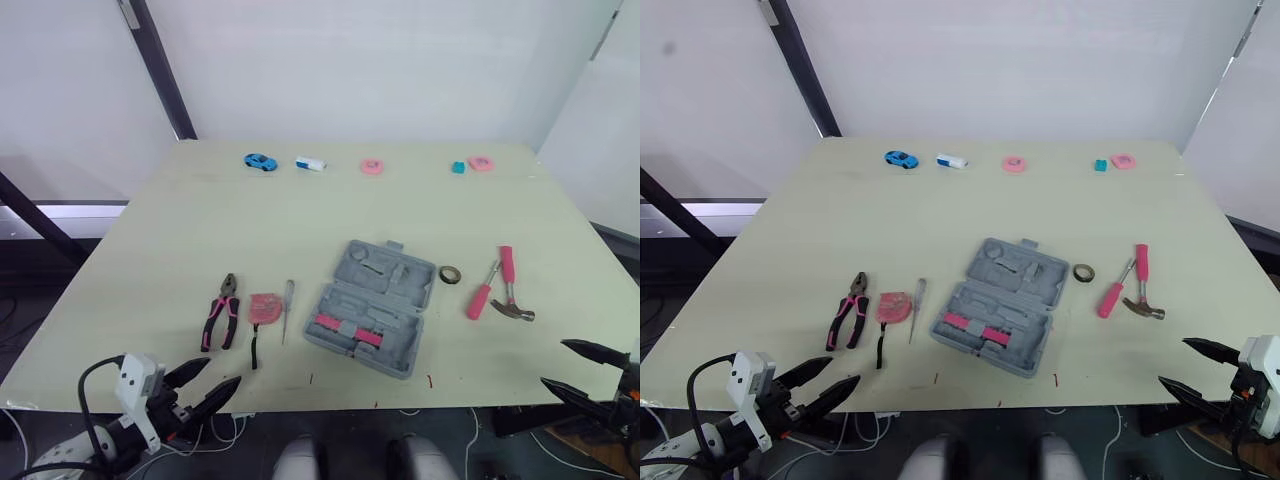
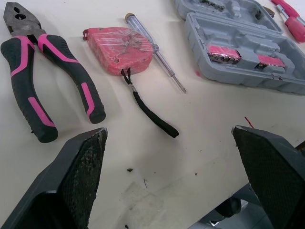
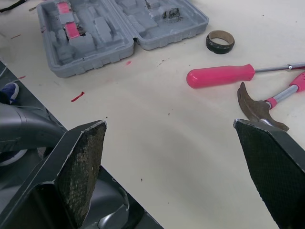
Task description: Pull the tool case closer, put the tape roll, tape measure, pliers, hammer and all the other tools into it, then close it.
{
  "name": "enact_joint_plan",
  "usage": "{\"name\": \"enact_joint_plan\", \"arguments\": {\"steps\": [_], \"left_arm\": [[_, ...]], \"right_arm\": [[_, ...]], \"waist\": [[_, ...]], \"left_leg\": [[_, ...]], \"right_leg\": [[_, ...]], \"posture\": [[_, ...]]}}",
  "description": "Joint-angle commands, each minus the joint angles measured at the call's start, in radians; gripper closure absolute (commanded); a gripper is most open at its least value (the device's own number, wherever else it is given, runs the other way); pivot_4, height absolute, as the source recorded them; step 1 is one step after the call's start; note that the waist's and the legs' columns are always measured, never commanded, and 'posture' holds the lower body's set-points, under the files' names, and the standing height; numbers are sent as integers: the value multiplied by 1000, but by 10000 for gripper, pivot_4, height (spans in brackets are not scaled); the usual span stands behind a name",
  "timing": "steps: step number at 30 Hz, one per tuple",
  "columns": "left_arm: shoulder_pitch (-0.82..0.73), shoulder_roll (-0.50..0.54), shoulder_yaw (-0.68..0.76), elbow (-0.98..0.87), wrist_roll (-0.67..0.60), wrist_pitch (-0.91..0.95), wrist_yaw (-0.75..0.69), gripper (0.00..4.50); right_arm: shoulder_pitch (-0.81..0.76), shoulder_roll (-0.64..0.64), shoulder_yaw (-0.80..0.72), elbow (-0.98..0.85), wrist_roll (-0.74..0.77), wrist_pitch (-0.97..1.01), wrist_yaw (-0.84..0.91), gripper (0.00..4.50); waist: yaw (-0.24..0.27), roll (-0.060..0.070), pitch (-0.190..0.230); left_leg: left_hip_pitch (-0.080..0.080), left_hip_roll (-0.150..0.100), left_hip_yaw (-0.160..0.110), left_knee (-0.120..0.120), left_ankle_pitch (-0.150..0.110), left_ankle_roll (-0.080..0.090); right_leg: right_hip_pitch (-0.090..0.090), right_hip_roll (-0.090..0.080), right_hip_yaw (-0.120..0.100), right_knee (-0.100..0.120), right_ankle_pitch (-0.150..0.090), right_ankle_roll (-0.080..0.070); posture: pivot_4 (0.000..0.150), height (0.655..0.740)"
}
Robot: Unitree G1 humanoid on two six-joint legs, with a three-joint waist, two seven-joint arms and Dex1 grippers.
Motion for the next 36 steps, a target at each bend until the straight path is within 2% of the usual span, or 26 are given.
{"name": "enact_joint_plan", "arguments": {"steps": [1, 9, 11, 16, 19, 21, 22, 23, 24, 28, 30, 31, 32, 36], "left_arm": [[-50, 23, -6, -15, -8, -12, -11, 397], [-311, 93, -99, -16, -19, 45, -28, 397], [-382, 113, -124, 4, 4, 67, -3, 397], [-586, 190, -234, 124, 34, 123, -92, 397], [-724, 218, -326, 260, 101, 94, -166, 397], [-817, 216, -386, 362, 144, 58, -225, 0], [-861, 211, -413, 412, 163, 43, -253, 5418], [-898, 207, -437, 457, 183, 19, -284, 8624], [-942, 197, -462, 509, 204, 0, -309, 11229], [-1133, 141, -559, 759, 315, -110, -387, 27783], [-1205, 117, -585, 868, 356, -157, -409, 37100], [-1248, 101, -599, 935, 384, -189, -411, 42242], [-1287, 87, -611, 997, 408, -218, -410, 44266], [-1384, 51, -630, 1167, 475, -291, -417, 44266]], "right_arm": [[-4, 15, -3, -63, 11, 19, -52, 0], [-67, 118, 94, -337, 7, 207, -362, 0], [-90, 116, 124, -390, -49, 262, -451, 0], [-169, 98, 175, -399, -15, 378, -483, 0], [-234, 99, 198, -381, -19, 431, -517, 0], [-266, 95, 220, -376, -16, 489, -537, 5440], [-279, 88, 238, -378, -21, 510, -538, 8422], [-290, 82, 257, -380, -32, 522, -540, 15120], [-307, 78, 280, -378, -44, 536, -547, 17165], [-401, 59, 366, -339, -99, 590, -574, 33829], [-436, 53, 389, -321, -111, 614, -575, 43987], [-455, 47, 402, -309, -119, 623, -573, 45000], [-473, 45, 411, -297, -124, 630, -573, 45000], [-516, 39, 432, -271, -138, 644, -563, 45000]], "waist": [[0, 0, 0], [2, 3, -1], [-1, 2, -1], [1, 2, -1], [2, 2, -1], [1, 2, -1], [1, 2, -1], [1, 2, -1], [1, 2, -1], [1, 1, -1], [1, 1, -1], [1, 1, -1], [0, 1, 0], [-1, 0, 0]], "left_leg": [[0, 0, 0, 0, 0, 0], [-1, 0, 1, 0, 0, 0], [-1, -1, 2, 0, 0, 0], [-1, -1, 5, 0, 0, 0], [-1, -1, 5, 0, 0, 0], [-1, -1, 5, 0, 0, 0], [-1, -1, 5, 0, 0, 0], [-2, -1, 5, 0, 0, 0], [-2, -1, 5, 0, 0, 0], [-3, -1, 4, 0, 0, 0], [-3, -2, 4, 1, 0, 1], [-3, -2, 4, 1, 0, 1], [-3, -2, 4, 1, 0, 1], [-5, -2, 3, 0, 0, 1]], "right_leg": [[0, 0, 0, 0, 0, 0], [1, 0, 1, 1, 1, -1], [0, 1, 1, 0, 3, -4], [0, 3, -1, 1, 2, -3], [1, 3, -1, 1, 2, -2], [1, 3, 0, 1, 2, -2], [1, 3, 0, 1, 2, -3], [1, 3, 0, 1, 3, -4], [1, 3, 0, 1, 3, -4], [0, 4, 0, 1, 3, -4], [0, 5, 0, 1, 3, -4], [0, 5, 0, 1, 3, -4], [0, 5, 0, 1, 3, -4], [-1, 5, 0, 1, 5, -1]], "posture": [[1500, 7400], [1500, 7400], [1500, 7400], [1500, 7400], [1500, 7400], [1500, 7400], [1500, 7400], [1500, 7400], [1500, 7400], [1500, 7400], [1500, 7400], [1500, 7400], [1500, 7400], [1500, 7400]]}}
